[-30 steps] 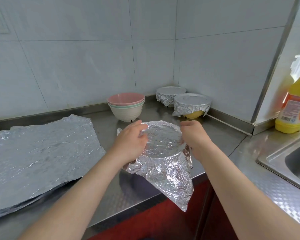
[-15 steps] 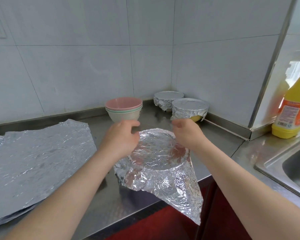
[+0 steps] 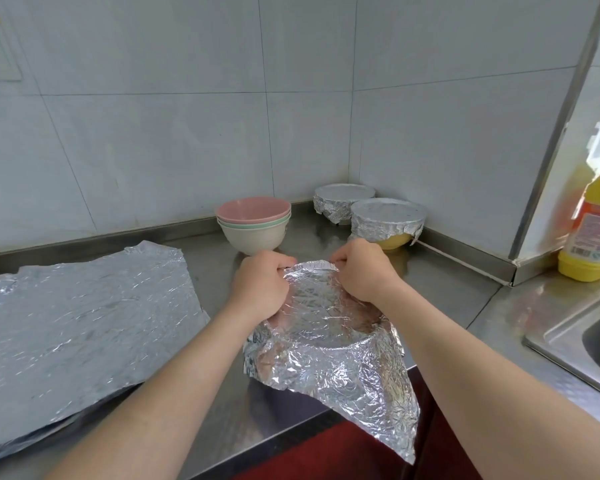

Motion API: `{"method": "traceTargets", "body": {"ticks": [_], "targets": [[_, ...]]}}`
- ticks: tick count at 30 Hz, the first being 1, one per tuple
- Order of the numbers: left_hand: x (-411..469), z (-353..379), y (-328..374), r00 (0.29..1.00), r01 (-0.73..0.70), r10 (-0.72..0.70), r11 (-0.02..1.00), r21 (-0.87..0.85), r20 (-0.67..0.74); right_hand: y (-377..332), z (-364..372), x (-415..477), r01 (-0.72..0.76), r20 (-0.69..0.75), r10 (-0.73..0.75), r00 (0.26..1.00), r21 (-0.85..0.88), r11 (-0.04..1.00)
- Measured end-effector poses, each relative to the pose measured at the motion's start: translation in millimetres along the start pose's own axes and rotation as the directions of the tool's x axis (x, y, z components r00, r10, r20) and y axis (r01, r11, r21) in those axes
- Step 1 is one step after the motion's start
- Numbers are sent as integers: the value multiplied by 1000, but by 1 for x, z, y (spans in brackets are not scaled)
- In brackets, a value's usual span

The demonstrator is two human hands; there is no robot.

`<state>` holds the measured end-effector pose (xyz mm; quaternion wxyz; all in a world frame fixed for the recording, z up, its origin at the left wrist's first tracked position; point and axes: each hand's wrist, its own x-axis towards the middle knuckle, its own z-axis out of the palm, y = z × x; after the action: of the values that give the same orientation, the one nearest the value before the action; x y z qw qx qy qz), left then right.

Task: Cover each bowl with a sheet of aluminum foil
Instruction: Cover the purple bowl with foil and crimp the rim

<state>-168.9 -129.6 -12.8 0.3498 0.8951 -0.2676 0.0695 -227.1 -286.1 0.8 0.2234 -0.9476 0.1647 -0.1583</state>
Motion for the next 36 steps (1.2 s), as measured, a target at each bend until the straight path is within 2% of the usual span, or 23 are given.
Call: {"method": "traceTargets", "body": {"ticks": [3, 6, 11, 15, 21, 30, 33, 35, 36], "targets": [[4, -1, -3, 999, 23, -22, 999, -31, 26, 4, 2, 3, -9, 18, 9, 1000, 18, 1000], [12, -7, 1, 997, 25, -22, 998, -51, 69, 3, -1, 10, 54, -1, -54, 999, 12, 998], [26, -1, 11, 996, 3, -10, 997, 78, 90, -4, 3, 19, 95, 0, -95, 995, 33, 995], [27, -1, 15, 999, -5, 1, 996, 89, 38, -2, 8, 22, 129, -19, -129, 991, 40, 991], [22, 0, 16, 997, -71, 70, 974, 215, 10, -4, 10, 21, 150, -26, -150, 988, 6, 989], [14, -2, 19, 991, -132, 125, 946, 296, 43, -2, 7, 21, 165, 43, -165, 985, -12, 986], [1, -17, 26, 994, -107, 98, 976, 192, 54, 7, -9, 11, 118, 2, -119, 993, 127, 985], [-22, -30, 32, 990, -136, 133, 988, 69, 46, 18, -22, -15, 66, -67, -46, 997, 351, 934], [-37, -33, 34, 986, -159, 158, 987, 6, 46, 25, -25, -32, 38, -93, 8, 996, 478, 877]]}}
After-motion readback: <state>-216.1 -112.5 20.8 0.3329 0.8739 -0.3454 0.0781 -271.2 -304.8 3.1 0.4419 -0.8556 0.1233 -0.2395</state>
